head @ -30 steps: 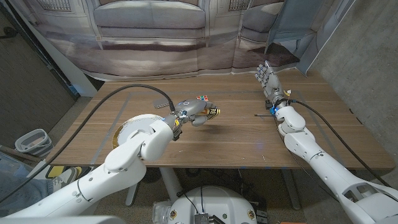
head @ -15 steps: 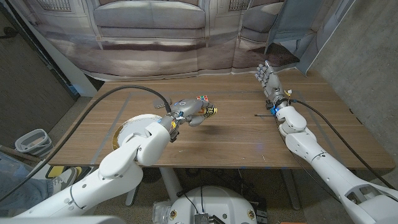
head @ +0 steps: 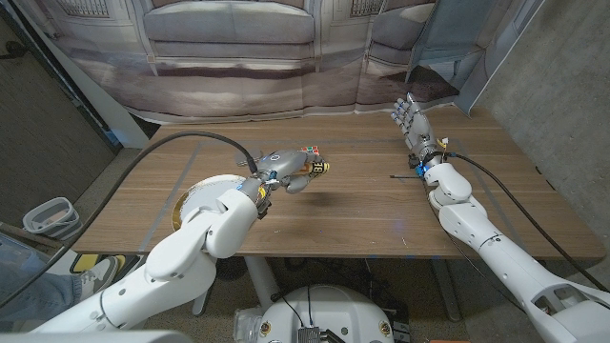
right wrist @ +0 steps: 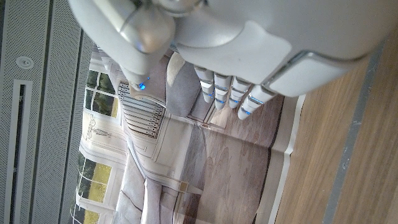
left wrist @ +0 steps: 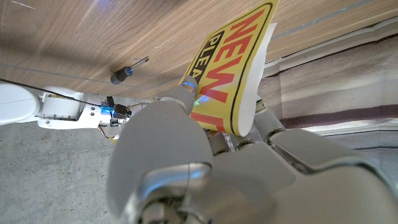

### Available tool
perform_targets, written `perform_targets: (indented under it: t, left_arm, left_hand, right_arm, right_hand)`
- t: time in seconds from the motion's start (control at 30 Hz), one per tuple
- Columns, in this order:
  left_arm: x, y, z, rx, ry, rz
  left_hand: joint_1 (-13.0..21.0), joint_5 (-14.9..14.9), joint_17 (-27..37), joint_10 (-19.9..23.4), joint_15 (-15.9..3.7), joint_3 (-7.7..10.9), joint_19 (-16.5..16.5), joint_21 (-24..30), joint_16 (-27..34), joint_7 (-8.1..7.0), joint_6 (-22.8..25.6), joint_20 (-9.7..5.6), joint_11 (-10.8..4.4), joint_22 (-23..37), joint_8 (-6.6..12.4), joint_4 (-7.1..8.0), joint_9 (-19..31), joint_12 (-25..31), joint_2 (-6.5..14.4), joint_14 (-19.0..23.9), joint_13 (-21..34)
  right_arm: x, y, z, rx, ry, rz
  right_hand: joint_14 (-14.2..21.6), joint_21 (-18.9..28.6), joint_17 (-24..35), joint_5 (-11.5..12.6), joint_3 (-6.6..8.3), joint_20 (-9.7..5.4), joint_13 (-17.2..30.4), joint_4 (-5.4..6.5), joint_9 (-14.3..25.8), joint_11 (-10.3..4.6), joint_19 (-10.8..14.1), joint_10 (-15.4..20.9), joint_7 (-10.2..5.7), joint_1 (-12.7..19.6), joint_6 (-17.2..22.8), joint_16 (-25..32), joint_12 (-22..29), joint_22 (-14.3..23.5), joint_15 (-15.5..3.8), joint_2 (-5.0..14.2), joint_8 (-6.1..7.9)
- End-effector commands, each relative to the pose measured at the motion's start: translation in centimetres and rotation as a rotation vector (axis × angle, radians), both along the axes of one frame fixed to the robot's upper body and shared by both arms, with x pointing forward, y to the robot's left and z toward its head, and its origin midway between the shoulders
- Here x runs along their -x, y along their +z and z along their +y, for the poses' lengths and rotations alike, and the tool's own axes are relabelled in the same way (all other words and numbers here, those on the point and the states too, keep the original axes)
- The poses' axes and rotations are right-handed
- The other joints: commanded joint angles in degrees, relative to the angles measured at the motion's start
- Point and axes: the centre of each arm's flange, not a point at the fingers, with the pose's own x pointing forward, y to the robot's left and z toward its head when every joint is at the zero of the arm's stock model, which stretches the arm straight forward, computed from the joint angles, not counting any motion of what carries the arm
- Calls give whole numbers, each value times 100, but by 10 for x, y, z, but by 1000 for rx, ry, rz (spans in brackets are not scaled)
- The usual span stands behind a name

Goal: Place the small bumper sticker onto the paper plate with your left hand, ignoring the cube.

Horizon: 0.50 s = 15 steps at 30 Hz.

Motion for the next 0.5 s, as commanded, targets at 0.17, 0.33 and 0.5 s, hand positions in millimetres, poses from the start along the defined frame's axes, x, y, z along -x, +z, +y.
perform_targets:
  t: [0.17,0.33,0.5]
  left_arm:
    - [11,-3,11,27,36,-12]
    - [13,-4,14,30,46,-13]
    - [15,-5,18,40,56,-14]
  left_hand:
    - [-10,-6,36,64,-376,16,15,27,-27,-7,59,40,-30,15,-31,44,22,-5,-40,46,7]
    - [-19,-8,40,54,-377,12,20,32,-28,-13,65,38,-27,15,-34,50,22,-12,-42,52,7]
    - [-24,-9,42,58,-376,10,21,35,-30,-3,61,38,-30,15,-38,53,22,-12,-42,55,7]
  right_arm:
    - [0,2,3,7,10,2]
    - [-1,3,5,12,13,4]
    - [-1,3,7,20,17,3]
  right_hand:
    - [42,-11,16,-11,-18,-36,20,-28,9,20,44,117,-13,3,12,5,13,19,36,76,-3]
    - [42,-11,16,-12,-20,-34,20,-29,9,2,45,118,-16,3,12,4,13,19,35,79,-3]
    - [46,-12,16,-12,-21,-36,20,-31,9,0,43,119,-19,4,14,6,12,19,32,81,-2]
